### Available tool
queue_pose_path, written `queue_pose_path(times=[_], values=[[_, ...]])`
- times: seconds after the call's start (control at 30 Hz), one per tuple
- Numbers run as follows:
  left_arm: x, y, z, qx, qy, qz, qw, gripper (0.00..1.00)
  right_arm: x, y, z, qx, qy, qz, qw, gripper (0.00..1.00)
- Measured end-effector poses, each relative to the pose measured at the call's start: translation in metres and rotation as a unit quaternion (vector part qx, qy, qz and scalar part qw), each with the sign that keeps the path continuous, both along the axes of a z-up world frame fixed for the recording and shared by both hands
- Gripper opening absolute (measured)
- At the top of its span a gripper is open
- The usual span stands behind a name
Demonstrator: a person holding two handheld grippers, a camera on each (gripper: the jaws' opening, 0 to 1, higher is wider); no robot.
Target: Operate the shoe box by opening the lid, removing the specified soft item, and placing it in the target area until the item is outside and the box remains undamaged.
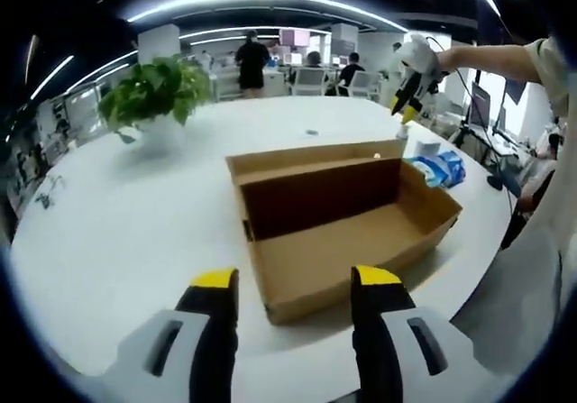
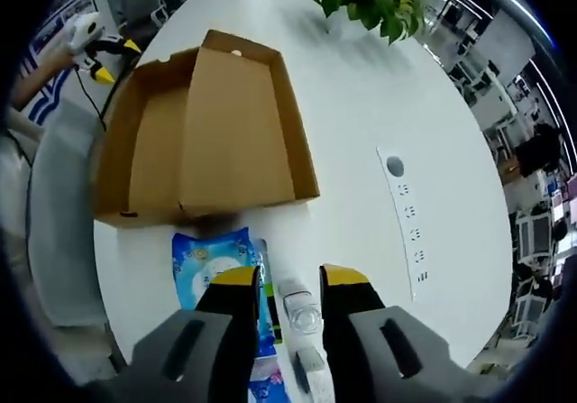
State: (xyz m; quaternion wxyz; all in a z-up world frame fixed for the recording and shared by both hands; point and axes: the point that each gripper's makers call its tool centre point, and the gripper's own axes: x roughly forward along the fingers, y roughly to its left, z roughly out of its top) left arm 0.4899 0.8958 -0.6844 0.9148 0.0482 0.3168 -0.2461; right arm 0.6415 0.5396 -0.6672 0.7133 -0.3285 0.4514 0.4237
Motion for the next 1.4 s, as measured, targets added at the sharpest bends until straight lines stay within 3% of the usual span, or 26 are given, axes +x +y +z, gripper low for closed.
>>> queue_pose_path(times=[0.3, 0.6, 0.93, 1.03, 1.27, 1.4], values=[[0.006, 0.01, -0.011, 0.001, 0.027, 0.041, 0.9988, 0.29, 0.002, 0.02, -0.008, 0.046, 0.005, -0.078, 0.9959, 0.22], [0.012, 0.019, -0.025, -0.001, 0.058, 0.082, 0.9949, 0.14, 0.006, 0.033, -0.027, 0.084, 0.031, -0.18, 0.9797, 0.21], [0.013, 0.018, -0.033, -0.025, 0.079, 0.11, 0.9905, 0.03, 0.021, 0.042, -0.05, 0.113, 0.044, -0.239, 0.9634, 0.19], [0.012, 0.019, -0.034, -0.024, 0.08, 0.114, 0.99, 0.02, 0.029, 0.043, -0.056, 0.118, 0.043, -0.264, 0.9562, 0.2], [0.012, 0.02, -0.035, -0.033, 0.083, 0.122, 0.9885, 0.02, 0.045, 0.045, -0.072, 0.14, 0.058, -0.348, 0.9253, 0.21], [0.013, 0.02, -0.035, -0.031, 0.083, 0.121, 0.9887, 0.02, 0.048, 0.046, -0.083, 0.129, 0.06, -0.36, 0.9221, 0.17]])
